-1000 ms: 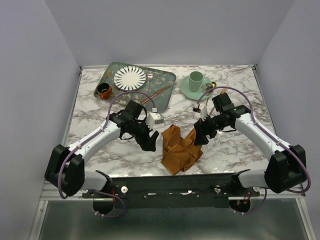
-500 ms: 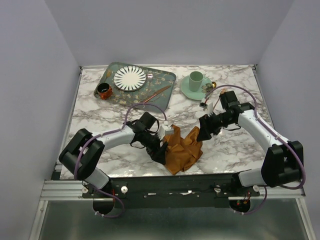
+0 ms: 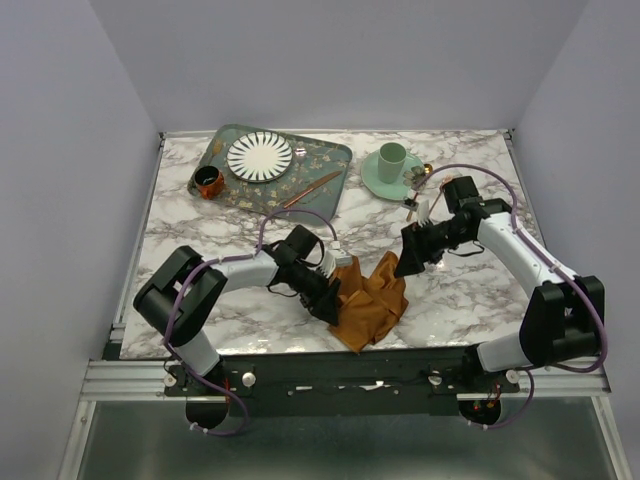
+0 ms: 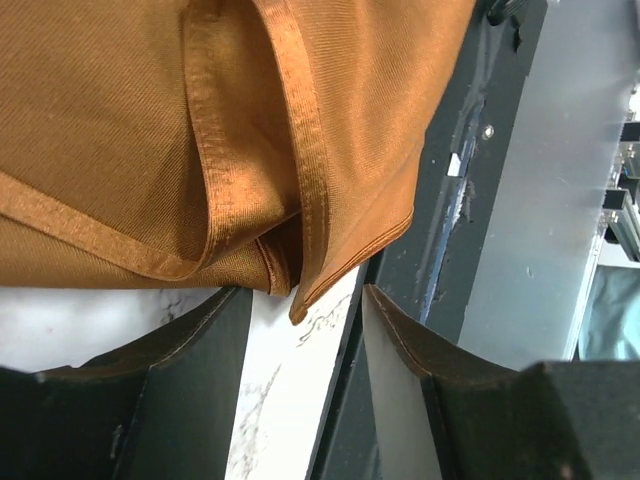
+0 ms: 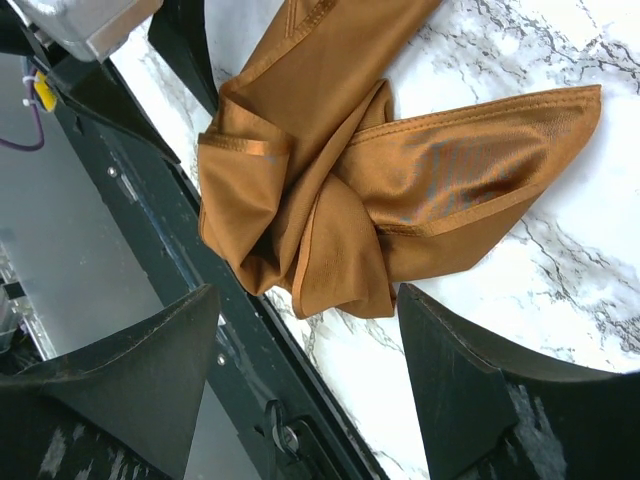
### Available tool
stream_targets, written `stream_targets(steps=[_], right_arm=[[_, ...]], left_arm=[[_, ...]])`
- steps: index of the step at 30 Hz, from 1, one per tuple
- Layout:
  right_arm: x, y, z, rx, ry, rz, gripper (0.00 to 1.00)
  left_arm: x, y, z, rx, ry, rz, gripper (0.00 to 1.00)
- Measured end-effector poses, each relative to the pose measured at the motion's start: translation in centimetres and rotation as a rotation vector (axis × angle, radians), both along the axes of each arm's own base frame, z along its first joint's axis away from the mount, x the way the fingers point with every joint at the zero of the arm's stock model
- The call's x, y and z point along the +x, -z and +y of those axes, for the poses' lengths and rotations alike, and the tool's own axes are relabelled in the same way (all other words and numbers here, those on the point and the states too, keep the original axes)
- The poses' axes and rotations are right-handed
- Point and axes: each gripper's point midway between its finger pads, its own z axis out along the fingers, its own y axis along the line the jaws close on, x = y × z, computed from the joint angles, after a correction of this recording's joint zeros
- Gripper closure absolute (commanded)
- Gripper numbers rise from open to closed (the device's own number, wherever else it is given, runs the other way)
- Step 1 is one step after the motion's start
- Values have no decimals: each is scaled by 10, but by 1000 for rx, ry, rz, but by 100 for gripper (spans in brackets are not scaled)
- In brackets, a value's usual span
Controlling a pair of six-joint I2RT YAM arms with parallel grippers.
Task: Fold the napkin into a case and place the utensils inside
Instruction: Pick up the crumpled napkin from the center of the board.
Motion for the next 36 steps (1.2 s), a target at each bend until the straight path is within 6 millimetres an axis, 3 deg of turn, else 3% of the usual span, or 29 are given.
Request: stream_targets(steps=[3,10,13,21,30,33,36], right_arm=[[3,-1,-1,2,4,4,20],[7,-3,-5,5,16,13,20],[8,-5,-7,5,18,8,20],[7,-4,-9,12,20,23,20],[7,-3,-8,16,20,32,20],[7,-1,-8,16,20,43,20],[7,1,-8,17,21,50,20]], left_arm=[[-4,0,-3,-3,6,12,45],[-9,10,-3,14,-16,60,61],[-10,11,-3,14,-24,67,54],[-14,13,-4,8,-33,75,49],[-26,13,-8,-3,-5,70,50],[-28,13,-9,-2,-6,76,56],[-27,13,-9,1,-16,77,69]])
